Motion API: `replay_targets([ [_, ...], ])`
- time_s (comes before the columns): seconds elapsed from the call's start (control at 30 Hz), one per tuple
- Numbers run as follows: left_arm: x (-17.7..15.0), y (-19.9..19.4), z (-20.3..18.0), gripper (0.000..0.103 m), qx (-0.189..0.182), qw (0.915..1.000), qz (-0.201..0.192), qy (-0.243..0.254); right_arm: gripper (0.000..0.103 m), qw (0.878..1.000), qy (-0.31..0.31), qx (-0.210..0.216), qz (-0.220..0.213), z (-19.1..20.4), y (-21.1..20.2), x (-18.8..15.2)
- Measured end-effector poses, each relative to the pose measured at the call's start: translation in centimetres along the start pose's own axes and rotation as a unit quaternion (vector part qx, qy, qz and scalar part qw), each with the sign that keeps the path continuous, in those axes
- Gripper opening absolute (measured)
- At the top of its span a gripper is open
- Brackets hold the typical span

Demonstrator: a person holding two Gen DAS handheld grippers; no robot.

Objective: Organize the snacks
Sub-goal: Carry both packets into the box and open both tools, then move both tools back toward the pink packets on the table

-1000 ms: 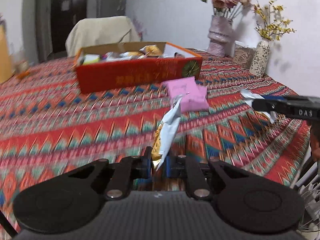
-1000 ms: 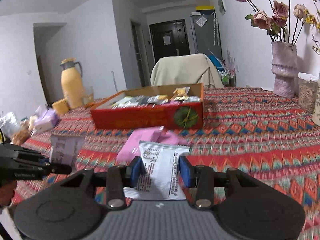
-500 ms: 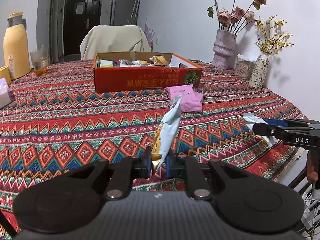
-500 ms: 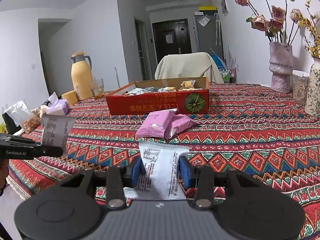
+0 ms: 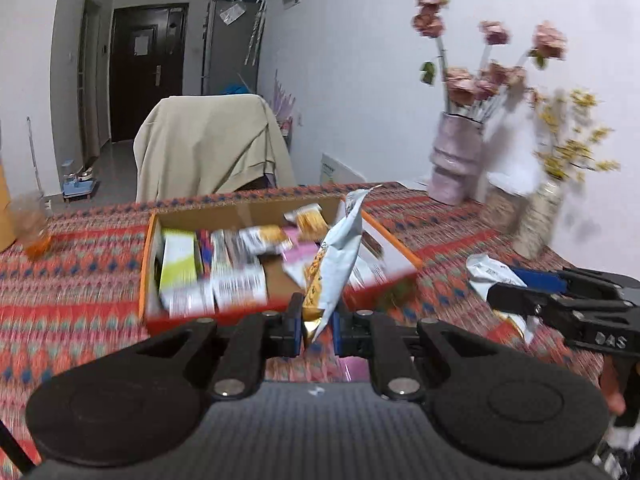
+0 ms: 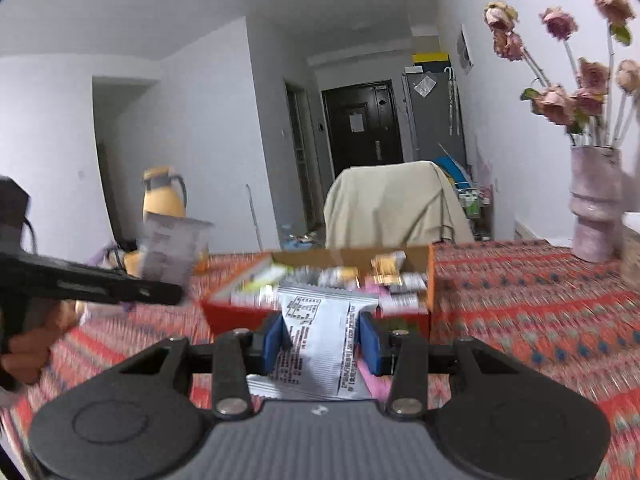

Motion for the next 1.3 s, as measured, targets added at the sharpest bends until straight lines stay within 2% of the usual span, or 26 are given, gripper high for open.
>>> replay_targets([
  [0.1,2.6,4.6,2.0,0.014,0.017,0.9997,0.015,-0.003,0.041,0.999,0.019,0.013,0.024,-0.5,4.7,2.8],
  [0.2,3.9,9.7,4.1,0.014,0.027,0.9986,0.041,-0.022,0.04,0.998,0.027,0.009,0.053,-0.8,9.9,4.4],
  [0.4,3.5,16.8,7.7,0.016,0.036,0.9944,0.084,-0.052,0.04,0.995,0.004,-0.02,0.1,-0.6,18.0,3.8],
  [0.47,3.1,17.9,8.7,0.03,0.033,0.9932,0.089,-0.068,0.04,0.993,-0.002,-0.025,0.114,-0.4,20.2,3.4],
  [0.5,3.1,18.1,9.2,0.044,0.033,0.9929,0.087,-0.074,0.04,0.992,-0.006,-0.027,0.121,-0.3,21.3,3.1],
  [0.53,3.2,18.1,9.6,0.053,0.036,0.9929,0.081,-0.08,0.041,0.992,-0.01,-0.029,0.126,-0.2,22.2,2.8],
  [0.6,3.3,17.5,10.1,0.055,0.039,0.9934,0.068,-0.083,0.042,0.99,-0.019,-0.036,0.136,0.0,23.9,2.2],
  [0.67,3.4,16.6,10.2,0.057,0.037,0.9935,0.061,-0.088,0.054,0.989,-0.024,-0.057,0.138,0.1,25.1,1.8],
  [0.7,3.4,16.0,10.2,0.058,0.037,0.9937,0.058,-0.089,0.055,0.989,-0.023,-0.063,0.135,0.1,25.3,1.8],
  [0.87,3.2,12.2,9.7,0.061,0.043,0.995,0.044,-0.078,0.06,0.992,-0.012,-0.058,0.113,0.4,23.2,2.3],
  [1.07,2.5,5.1,6.8,0.071,0.045,0.9979,0.014,-0.044,0.063,0.995,-0.029,-0.065,0.07,0.2,16.6,4.9],
  [1.17,0.6,0.9,4.9,0.079,0.058,0.9982,-0.004,-0.017,0.074,0.996,-0.04,-0.069,0.048,-0.1,12.0,5.6],
  [1.3,-3.4,-3.9,2.4,0.083,0.069,0.9974,-0.021,-0.003,0.077,0.996,-0.054,-0.069,0.026,-0.2,5.6,4.9],
])
Point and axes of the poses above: each gripper's, at about its wrist camera, not at the fingertips, and y roughly the way its jaws point, z to its left, x to its top, the point moved 4 cm from there along y, roughly the way its jaws point, and after that the axes turned 13 degrees about -x, right-handed, at the moved point
